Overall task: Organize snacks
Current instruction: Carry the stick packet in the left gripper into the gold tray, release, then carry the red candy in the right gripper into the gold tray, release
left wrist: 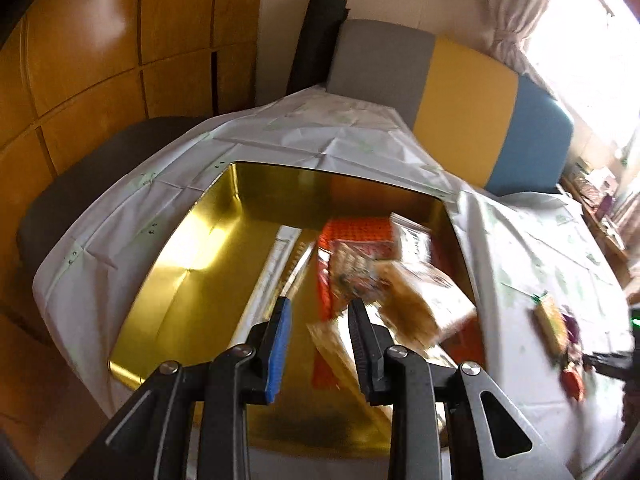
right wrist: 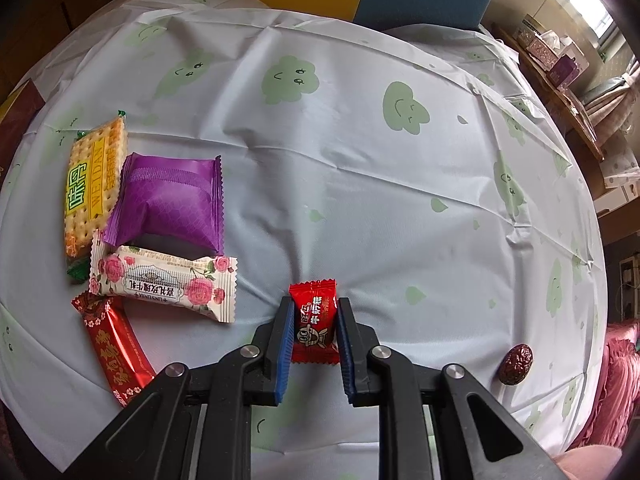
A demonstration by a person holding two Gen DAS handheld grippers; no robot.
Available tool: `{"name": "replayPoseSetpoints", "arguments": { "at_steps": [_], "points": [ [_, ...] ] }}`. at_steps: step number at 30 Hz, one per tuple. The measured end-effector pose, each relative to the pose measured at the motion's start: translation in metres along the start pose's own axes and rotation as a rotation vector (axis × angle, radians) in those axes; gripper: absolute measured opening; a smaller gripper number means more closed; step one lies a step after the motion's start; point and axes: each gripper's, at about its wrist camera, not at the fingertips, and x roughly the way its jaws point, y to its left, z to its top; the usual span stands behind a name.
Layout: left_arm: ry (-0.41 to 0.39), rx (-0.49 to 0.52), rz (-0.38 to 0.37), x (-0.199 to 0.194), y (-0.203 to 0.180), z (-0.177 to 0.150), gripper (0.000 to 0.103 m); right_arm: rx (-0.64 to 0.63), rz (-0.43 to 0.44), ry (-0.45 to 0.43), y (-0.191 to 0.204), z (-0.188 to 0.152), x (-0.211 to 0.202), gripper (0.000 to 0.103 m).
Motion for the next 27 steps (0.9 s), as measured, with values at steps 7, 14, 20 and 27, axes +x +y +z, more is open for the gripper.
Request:
{"name": "replayPoseSetpoints", "arguments": {
  "at_steps": [7,14,20,27],
  "points": [
    [-0.004,0.088,-0.062,-0.024,-0.031,-0.034,0.03,-0.001,0.0,-0.001,0.0,0.0,0.0,0.02],
    [0.005,0.216,-0.163,-0.035,-0.075,-0.054,0.03,-0.004,-0.004,-0.004,0.0,0.0,-0.001,0.02],
    [0.024,0.322,-0.228,-0.037,-0.114,-0.07,0.03,-0.005,-0.006,-0.005,0.001,0.0,-0.001,0.02],
    [0.068,0.416,-0.279,-0.029,-0.148,-0.093,0.03,-0.002,-0.002,-0.005,0.0,0.0,-0.001,0.02]
  ]
}}
